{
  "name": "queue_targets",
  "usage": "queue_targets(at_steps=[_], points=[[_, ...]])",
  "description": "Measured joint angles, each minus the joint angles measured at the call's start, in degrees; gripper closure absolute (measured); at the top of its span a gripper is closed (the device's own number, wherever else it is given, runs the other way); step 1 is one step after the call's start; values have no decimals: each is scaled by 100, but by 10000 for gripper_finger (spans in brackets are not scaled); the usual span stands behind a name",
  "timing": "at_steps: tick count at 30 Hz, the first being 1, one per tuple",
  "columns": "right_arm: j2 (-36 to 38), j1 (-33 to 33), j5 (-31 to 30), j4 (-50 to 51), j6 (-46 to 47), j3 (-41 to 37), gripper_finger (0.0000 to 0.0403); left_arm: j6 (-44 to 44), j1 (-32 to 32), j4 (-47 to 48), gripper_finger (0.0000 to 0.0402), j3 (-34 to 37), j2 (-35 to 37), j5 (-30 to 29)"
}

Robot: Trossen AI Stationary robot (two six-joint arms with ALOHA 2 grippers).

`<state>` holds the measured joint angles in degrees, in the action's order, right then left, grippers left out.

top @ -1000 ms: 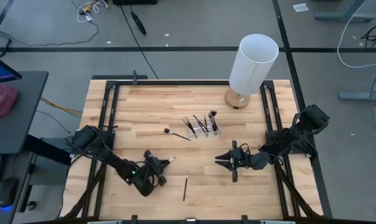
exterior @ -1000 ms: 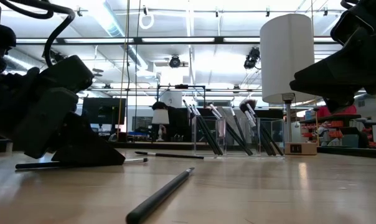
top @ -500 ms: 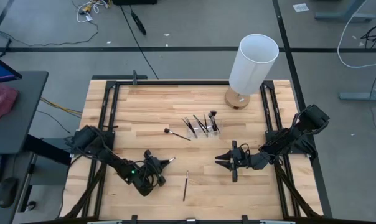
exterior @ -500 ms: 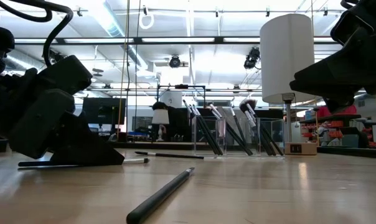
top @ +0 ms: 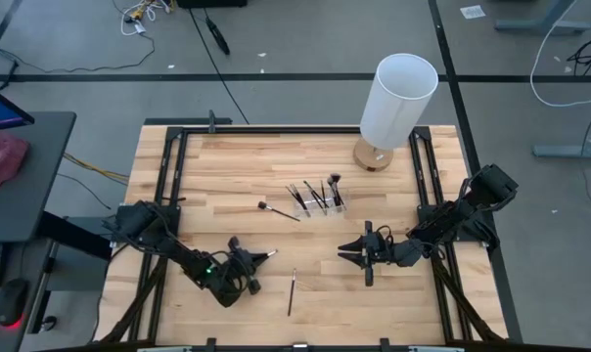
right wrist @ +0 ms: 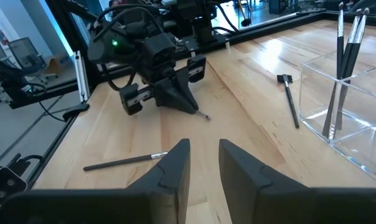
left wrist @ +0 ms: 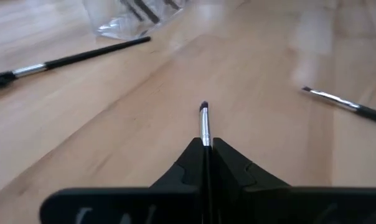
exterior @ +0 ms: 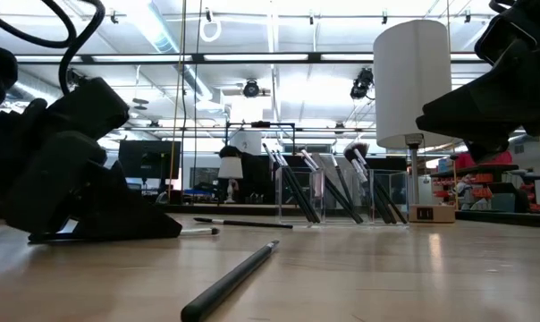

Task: Pick & Place Makeup Supplies
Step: Put the black makeup brush into the transparent organizer

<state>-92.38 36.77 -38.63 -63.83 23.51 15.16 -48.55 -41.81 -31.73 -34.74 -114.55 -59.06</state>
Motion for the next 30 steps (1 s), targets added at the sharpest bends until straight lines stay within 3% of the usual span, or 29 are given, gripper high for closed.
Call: queue_targets(at_steps=[14, 20, 23, 30], points=[[0, 0, 0, -2, 2, 0, 314, 1655, 227, -1911, 379, -17, -5, 339], [-2, 0, 19, -52, 92, 6, 314, 2410, 424, -2994, 380, -22, 5, 722], [-4, 0, 342, -17, -70, 107, 314, 2831, 552, -3638, 382, -24, 13, 1000], [-545, -41, 485, 205, -789, 831, 294, 3399, 903, -4655, 375, -125, 21, 1797]])
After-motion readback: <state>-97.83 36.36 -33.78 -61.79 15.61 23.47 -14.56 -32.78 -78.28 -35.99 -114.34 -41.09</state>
